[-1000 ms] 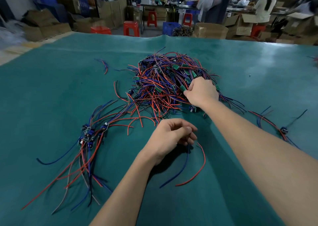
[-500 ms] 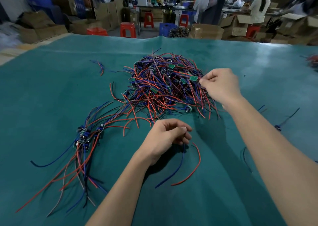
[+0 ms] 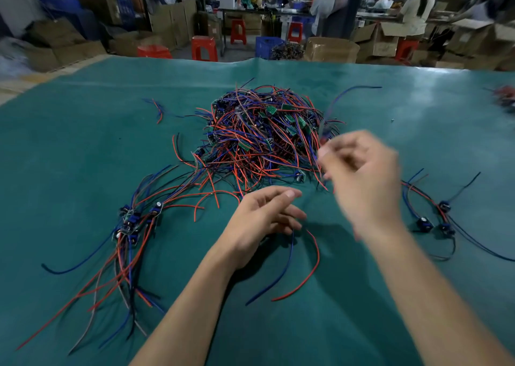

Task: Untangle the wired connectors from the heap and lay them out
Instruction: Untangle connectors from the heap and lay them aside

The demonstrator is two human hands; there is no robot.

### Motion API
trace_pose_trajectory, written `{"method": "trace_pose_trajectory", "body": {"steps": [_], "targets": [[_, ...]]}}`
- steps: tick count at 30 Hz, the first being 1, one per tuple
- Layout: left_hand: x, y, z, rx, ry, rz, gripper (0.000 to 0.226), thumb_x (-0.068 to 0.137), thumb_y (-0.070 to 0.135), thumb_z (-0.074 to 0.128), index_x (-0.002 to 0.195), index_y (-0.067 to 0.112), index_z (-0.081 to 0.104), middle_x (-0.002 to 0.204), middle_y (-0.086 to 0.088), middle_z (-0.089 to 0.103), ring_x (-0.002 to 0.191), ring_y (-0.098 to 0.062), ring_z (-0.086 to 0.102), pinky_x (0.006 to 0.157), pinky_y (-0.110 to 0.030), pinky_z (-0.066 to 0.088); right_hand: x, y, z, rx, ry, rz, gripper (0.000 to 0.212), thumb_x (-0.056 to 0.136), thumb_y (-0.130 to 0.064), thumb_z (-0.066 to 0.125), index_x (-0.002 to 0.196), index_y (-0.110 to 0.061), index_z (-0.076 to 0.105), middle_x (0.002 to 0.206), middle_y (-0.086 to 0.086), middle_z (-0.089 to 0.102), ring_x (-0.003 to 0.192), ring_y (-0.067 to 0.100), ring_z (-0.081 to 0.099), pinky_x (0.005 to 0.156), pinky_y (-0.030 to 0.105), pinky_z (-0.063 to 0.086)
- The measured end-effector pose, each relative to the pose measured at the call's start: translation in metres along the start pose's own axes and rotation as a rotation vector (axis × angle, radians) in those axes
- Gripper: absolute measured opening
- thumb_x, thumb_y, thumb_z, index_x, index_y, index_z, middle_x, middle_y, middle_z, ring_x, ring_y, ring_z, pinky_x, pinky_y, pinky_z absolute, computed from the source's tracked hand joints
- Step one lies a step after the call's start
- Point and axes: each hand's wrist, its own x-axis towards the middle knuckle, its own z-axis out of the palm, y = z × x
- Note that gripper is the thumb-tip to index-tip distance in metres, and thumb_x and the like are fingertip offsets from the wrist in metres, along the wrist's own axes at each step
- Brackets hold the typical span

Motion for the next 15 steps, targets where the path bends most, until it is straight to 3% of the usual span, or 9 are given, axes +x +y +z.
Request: {"method": "trace_pose_trajectory", "body": {"steps": [3, 6, 9, 12, 15], "targets": [[0.000, 0.001, 0.001, -0.059, 0.034, 0.003, 0.030, 0.089, 0.036, 0.060, 0.099, 0.008, 0.066, 0.091, -0.015, 0.069, 0.078, -0.023, 0.066, 0.069, -0.027, 0.053, -0.046, 0.015, 0.021, -0.116, -0.198, 0.002, 0.010, 0.084, -0.011, 0.077, 0.079, -0.017, 0.070, 0.066, -0.008, 0.070, 0.060, 0.009, 0.066, 0.064, 0.037, 0.057], [0.001, -0.002, 0.000, -0.078, 0.043, 0.009, 0.044, 0.097, 0.025, 0.056, 0.109, -0.018, 0.055, 0.105, -0.030, 0.063, 0.096, -0.033, 0.061, 0.077, -0.028, 0.055, -0.056, 0.028, 0.029, -0.095, -0.233, 0.096, 0.013, 0.079, -0.009, 0.076, 0.073, -0.016, 0.068, 0.061, -0.007, 0.067, 0.056, 0.013, 0.063, 0.063, 0.039, 0.057], [0.001, -0.003, -0.002, -0.082, 0.019, 0.000, 0.041, 0.101, 0.019, 0.051, 0.114, -0.020, 0.054, 0.110, -0.033, 0.064, 0.099, -0.034, 0.062, 0.084, -0.033, 0.055, -0.051, 0.030, 0.023, 0.036, -0.319, 0.146, 0.005, 0.078, -0.015, 0.076, 0.077, -0.020, 0.074, 0.067, -0.006, 0.072, 0.062, 0.014, 0.068, 0.065, 0.036, 0.059], [0.001, -0.001, -0.002, -0.048, 0.016, -0.022, 0.030, 0.104, 0.019, 0.046, 0.105, -0.008, 0.060, 0.093, -0.019, 0.069, 0.081, -0.024, 0.067, 0.083, -0.037, 0.053, -0.048, 0.031, 0.020, 0.070, -0.277, 0.150, 0.005, 0.077, -0.027, 0.071, 0.076, -0.028, 0.076, 0.068, -0.007, 0.073, 0.063, 0.010, 0.067, 0.065, 0.031, 0.053], [-0.001, 0.002, -0.002, -0.068, -0.037, -0.036, 0.027, 0.102, 0.025, 0.047, 0.084, 0.014, 0.065, 0.063, -0.001, 0.048, 0.051, -0.016, 0.054, 0.055, -0.024, 0.045, -0.043, 0.033, 0.020, 0.097, -0.189, 0.186, 0.008, 0.079, -0.034, 0.071, 0.082, -0.027, 0.072, 0.070, -0.004, 0.072, 0.068, 0.015, 0.068, 0.068, 0.032, 0.053]]}}
